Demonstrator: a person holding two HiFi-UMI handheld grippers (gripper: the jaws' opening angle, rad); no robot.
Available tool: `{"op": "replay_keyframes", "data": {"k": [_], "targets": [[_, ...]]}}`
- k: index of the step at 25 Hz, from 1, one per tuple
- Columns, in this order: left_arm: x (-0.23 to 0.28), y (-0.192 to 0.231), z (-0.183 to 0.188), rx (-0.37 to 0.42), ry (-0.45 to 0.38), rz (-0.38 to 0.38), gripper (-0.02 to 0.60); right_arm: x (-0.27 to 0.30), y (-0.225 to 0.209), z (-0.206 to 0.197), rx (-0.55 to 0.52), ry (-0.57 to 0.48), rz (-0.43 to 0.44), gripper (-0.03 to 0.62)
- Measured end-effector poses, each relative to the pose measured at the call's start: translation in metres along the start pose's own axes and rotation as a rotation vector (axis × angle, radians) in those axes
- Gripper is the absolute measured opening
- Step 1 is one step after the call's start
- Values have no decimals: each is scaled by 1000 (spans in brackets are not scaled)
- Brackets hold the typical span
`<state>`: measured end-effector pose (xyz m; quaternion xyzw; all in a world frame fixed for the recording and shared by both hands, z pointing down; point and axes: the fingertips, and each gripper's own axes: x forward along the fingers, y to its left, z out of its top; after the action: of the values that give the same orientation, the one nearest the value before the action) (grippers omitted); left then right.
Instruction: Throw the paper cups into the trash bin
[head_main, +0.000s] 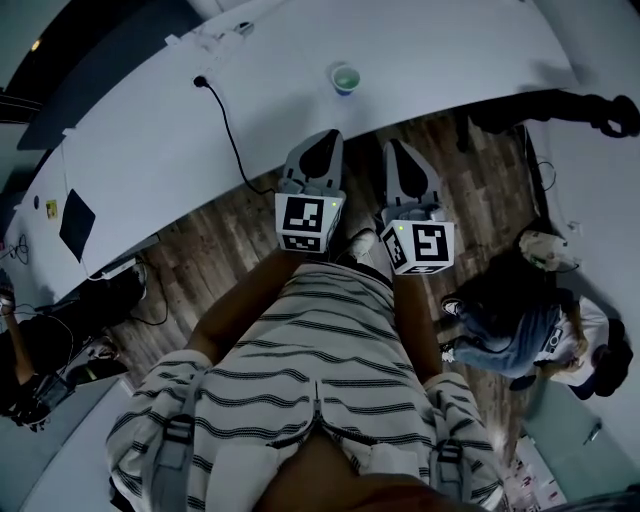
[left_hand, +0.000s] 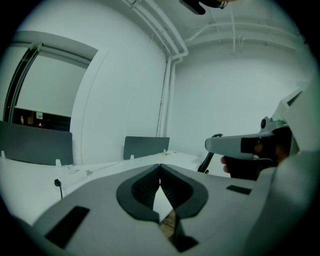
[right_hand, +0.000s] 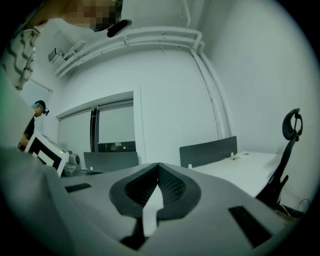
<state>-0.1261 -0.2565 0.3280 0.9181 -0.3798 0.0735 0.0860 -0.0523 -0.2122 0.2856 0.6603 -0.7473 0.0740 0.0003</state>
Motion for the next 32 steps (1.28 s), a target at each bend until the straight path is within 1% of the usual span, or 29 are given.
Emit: {"op": "replay_keyframes", "data": {"k": [4, 8, 14, 19, 25, 26, 29, 32], "targets": [[15, -2, -10, -5, 12, 15, 25, 3, -9, -10, 11, 14, -1, 11], [34, 2, -21, -10, 32, 24, 25, 11, -16, -18, -6, 37, 16, 11], [62, 10, -38, -18, 57, 35, 25, 16, -32, -32, -1, 65, -14, 11], [84, 15, -56, -13, 83, 47, 26, 21, -40, -45, -12, 89, 2, 11], [107, 26, -78, -19, 110, 66, 29, 27, -50, -55, -15, 107, -6, 11], [111, 28, -81, -19, 113, 71, 37, 28, -52, -56, -13, 107, -9, 11], [123, 33, -93, -28, 125, 83, 102, 29, -58, -63, -2, 108, -16, 11], [130, 36, -105, -34, 143, 93, 132, 28, -59, -70, 10, 120, -18, 11]]}}
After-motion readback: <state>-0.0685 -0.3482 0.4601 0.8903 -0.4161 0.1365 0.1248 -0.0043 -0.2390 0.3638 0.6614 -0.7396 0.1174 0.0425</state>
